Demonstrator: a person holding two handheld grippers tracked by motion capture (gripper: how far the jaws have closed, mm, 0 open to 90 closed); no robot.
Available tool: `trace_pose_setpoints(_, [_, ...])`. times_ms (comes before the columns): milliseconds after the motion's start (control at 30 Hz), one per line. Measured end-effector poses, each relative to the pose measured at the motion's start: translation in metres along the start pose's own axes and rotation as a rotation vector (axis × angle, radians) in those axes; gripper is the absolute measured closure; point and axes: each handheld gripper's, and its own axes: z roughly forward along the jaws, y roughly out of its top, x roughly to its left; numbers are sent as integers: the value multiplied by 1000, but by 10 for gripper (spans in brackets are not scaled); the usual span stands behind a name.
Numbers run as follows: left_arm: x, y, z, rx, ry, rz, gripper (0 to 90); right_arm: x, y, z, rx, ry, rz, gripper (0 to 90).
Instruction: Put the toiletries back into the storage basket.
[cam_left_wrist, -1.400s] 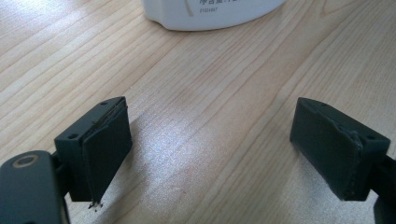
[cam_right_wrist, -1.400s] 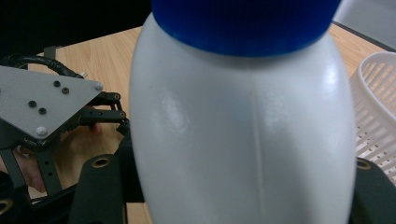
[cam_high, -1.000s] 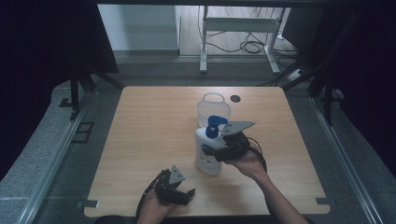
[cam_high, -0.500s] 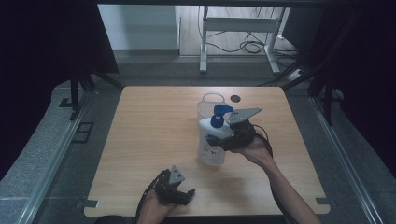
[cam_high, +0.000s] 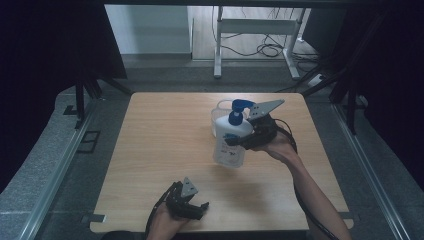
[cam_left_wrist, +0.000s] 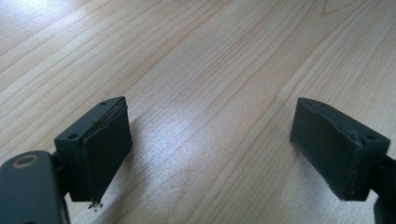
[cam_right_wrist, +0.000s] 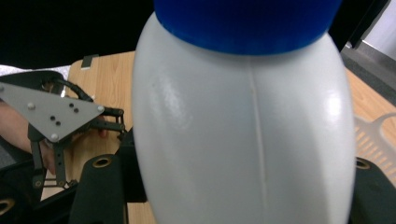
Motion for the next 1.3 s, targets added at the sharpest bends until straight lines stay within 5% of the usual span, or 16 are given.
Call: trace_pose_setpoints(1300, [-1,0,0,-6,-1,-9,120,-73,45,-20,-26,-61,-7,383])
